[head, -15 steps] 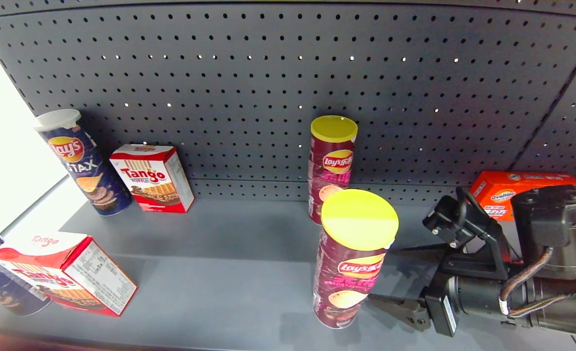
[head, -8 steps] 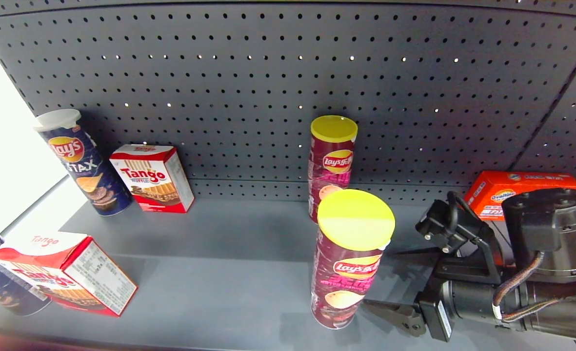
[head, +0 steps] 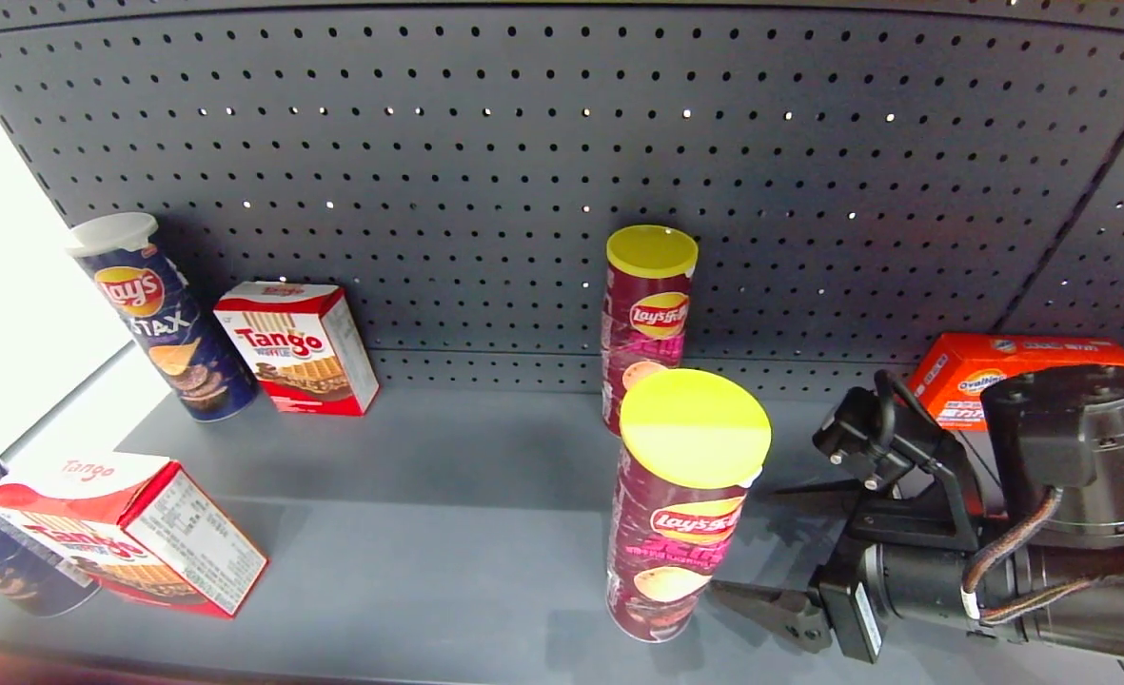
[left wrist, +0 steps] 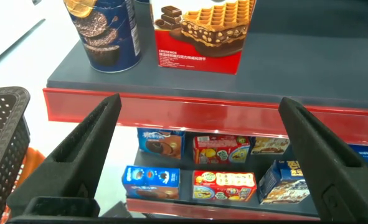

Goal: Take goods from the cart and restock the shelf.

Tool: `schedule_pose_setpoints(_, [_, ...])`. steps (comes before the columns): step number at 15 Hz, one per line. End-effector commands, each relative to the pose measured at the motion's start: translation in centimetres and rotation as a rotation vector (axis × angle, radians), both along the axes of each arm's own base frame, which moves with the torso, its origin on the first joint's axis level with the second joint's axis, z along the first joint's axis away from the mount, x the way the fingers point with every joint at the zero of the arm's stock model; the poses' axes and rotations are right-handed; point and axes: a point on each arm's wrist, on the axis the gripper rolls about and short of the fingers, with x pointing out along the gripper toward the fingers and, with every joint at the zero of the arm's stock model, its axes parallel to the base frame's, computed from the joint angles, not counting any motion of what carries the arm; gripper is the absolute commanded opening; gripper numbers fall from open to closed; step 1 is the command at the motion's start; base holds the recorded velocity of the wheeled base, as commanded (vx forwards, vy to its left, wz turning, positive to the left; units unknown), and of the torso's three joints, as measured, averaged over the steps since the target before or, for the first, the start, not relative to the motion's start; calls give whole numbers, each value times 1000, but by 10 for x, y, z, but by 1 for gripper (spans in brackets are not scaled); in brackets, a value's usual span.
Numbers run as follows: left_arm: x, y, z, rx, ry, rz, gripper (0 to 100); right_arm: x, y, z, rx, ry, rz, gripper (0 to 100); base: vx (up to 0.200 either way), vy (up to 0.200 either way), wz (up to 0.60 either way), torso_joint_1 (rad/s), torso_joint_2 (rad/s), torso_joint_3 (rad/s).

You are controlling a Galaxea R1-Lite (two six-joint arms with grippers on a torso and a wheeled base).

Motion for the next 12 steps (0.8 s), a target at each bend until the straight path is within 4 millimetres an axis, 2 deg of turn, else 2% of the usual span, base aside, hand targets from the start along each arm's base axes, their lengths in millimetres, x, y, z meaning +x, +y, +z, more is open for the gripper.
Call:
schedule_pose_setpoints(1, [0, 0, 0, -1, 1, 1, 100, 2, 2, -1, -4, 5, 3, 100, 0, 0, 0, 0, 0, 0])
schedule_pose_setpoints(8, [0, 0, 0, -1, 1, 1, 100, -1, -3, 3, 8, -9, -9, 100, 0, 0, 0, 0, 0, 0])
schedule_pose_setpoints(12, [0, 0, 0, -1, 1, 1, 100, 4, 4, 2, 5, -6, 3, 100, 0, 0, 0, 0, 0, 0])
